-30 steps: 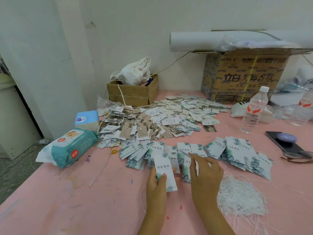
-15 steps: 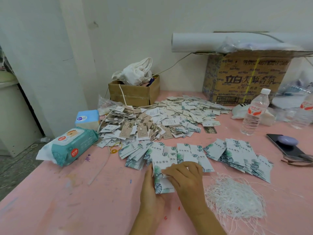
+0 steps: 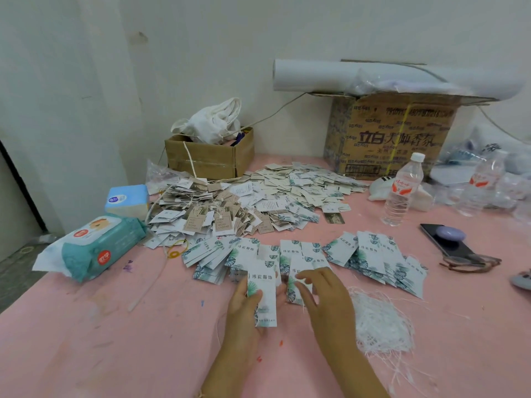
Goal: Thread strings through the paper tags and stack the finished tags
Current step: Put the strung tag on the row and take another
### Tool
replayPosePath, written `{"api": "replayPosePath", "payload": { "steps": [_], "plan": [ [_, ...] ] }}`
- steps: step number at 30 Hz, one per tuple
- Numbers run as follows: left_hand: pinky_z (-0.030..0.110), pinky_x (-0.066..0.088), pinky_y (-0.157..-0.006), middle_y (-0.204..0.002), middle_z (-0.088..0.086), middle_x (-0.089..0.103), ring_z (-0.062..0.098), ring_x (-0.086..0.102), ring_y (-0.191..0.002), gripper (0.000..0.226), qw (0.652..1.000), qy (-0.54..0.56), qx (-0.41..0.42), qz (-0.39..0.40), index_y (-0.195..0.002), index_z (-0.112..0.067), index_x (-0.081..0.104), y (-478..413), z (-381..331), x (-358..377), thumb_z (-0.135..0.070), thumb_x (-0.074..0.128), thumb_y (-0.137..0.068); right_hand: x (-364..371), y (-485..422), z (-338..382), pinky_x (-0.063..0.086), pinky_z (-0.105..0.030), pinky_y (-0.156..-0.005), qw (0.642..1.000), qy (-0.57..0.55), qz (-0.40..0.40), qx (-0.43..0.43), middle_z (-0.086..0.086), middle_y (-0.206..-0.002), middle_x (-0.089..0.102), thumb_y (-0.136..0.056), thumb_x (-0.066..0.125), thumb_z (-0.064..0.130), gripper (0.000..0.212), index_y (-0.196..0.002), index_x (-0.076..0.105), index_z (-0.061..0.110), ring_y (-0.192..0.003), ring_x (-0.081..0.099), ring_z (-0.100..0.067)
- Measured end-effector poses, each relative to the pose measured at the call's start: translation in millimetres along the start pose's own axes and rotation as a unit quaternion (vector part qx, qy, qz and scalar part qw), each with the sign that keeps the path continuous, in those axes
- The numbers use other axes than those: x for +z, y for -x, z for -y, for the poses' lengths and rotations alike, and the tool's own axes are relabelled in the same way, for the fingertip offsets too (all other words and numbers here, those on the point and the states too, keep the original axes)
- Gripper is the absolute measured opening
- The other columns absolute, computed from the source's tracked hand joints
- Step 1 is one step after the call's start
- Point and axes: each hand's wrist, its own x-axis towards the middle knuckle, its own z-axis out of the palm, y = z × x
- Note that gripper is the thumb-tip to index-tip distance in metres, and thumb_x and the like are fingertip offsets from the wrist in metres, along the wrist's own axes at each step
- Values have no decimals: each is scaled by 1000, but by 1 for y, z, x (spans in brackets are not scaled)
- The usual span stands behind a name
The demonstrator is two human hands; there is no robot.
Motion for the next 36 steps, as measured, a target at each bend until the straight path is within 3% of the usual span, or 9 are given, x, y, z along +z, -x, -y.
{"api": "replayPosePath", "payload": {
  "steps": [3,7,10,16,20,24,31,34,36],
  "plan": [
    [40,61,-69,-108,22,71,37,72,-91,45,1000,-12,-7,5,-124,-10,58,3,-2,4,14,35,-93,-10,9,-9,45,-32,-58,997,64,-16,31,10,-77,58,-77,79,20,16,-86,66,24,-64,54,-12],
    [36,61,-63,-106,18,73,36,73,-87,46,999,-25,-23,-2,-118,-16,60,4,1,6,14,34,-93,-12,20,-22,29,-29,-76,970,124,166,126,18,-90,54,-79,66,55,25,-100,59,44,-88,47,-7],
    [34,60,-61,-104,16,74,36,73,-85,46,998,-50,-25,-1,-117,-19,60,4,3,5,12,36,-93,-9,18,-26,26,-27,-76,958,122,218,141,19,-84,53,-82,61,57,17,-95,62,46,-88,43,-3],
    [34,58,-62,-125,15,65,35,71,-96,69,999,-48,-5,13,-138,-44,44,5,1,3,9,38,-95,-11,15,-25,28,-28,-71,963,92,205,148,15,-76,52,-84,67,44,14,-76,56,40,-82,46,-7],
    [31,58,-66,-113,13,72,26,72,-86,55,994,-106,4,40,-127,-29,60,7,0,2,7,34,-95,-12,17,-22,25,-29,-70,966,80,195,151,18,-78,51,-80,70,46,19,-79,52,40,-82,46,-4],
    [28,58,-66,-110,14,73,22,72,-82,44,991,-129,8,45,-111,-10,69,9,0,5,10,34,-93,-12,16,-20,28,-31,-73,967,69,198,143,16,-75,54,-87,66,29,16,-81,55,38,-83,46,-9],
    [26,56,-63,-103,5,75,19,72,-82,34,976,-209,39,45,-98,-24,78,9,6,2,0,55,-93,-15,10,-16,41,-24,-72,981,-130,7,143,15,-77,58,-87,66,13,22,-85,64,35,-79,54,-7],
    [27,51,-50,-96,6,74,17,71,-75,21,958,-278,45,51,-98,-36,77,11,8,3,-21,72,-84,-17,9,-11,41,-16,-71,959,-223,-17,172,14,-84,65,-89,64,12,25,-87,66,37,-83,59,-9],
    [28,49,-48,-104,-5,73,12,66,-71,28,942,-321,58,78,-104,-41,74,12,9,3,-29,78,-79,-19,8,-8,42,-15,-71,946,-271,-4,177,10,-82,66,-90,64,12,25,-89,67,37,-82,61,-9]
  ]
}}
